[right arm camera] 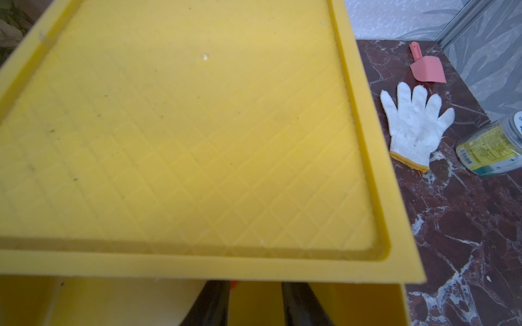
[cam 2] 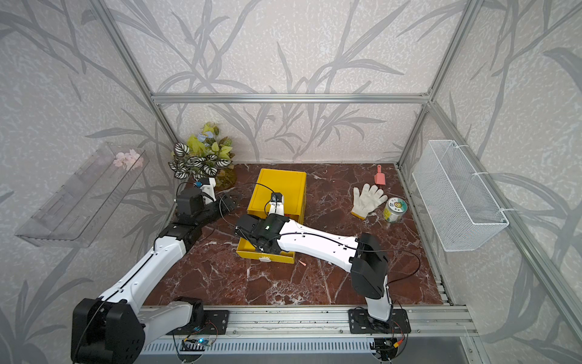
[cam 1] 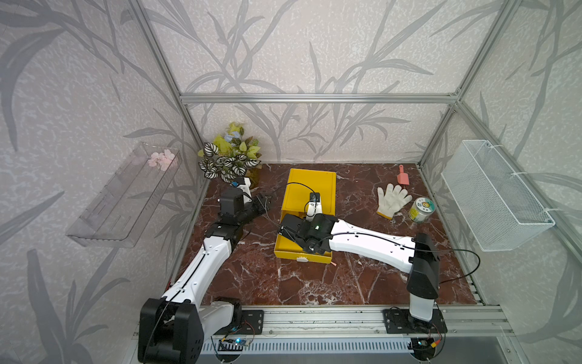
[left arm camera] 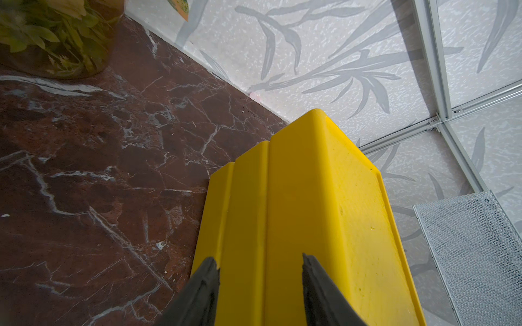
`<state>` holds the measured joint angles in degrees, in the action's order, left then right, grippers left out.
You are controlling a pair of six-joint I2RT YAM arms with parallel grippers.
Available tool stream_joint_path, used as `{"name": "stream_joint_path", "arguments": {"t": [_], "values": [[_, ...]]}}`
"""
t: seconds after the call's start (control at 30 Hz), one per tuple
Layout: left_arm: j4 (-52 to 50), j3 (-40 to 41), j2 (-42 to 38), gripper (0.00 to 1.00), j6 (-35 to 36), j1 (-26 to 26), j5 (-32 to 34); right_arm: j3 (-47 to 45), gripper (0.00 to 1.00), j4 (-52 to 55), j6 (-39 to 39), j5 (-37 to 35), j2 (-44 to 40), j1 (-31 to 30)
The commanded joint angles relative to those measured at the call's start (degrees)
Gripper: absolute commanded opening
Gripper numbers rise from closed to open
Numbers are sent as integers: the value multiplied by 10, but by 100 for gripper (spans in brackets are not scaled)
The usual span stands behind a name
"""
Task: Take the keys out of the drawer
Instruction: Pick up the key from the drawer.
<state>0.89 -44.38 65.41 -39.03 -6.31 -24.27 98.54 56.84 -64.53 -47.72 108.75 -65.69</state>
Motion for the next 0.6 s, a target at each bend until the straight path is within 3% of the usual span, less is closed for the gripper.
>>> {"name": "stream_joint_path", "arguments": {"t": [0.0,0.57], "values": [[3,4,-1,50,3,3,-9,-7,34,2,-14,-18,13,7],[-9,0,8,50,10,4,-15,-42,27,-65,4,12,13,30]]}}
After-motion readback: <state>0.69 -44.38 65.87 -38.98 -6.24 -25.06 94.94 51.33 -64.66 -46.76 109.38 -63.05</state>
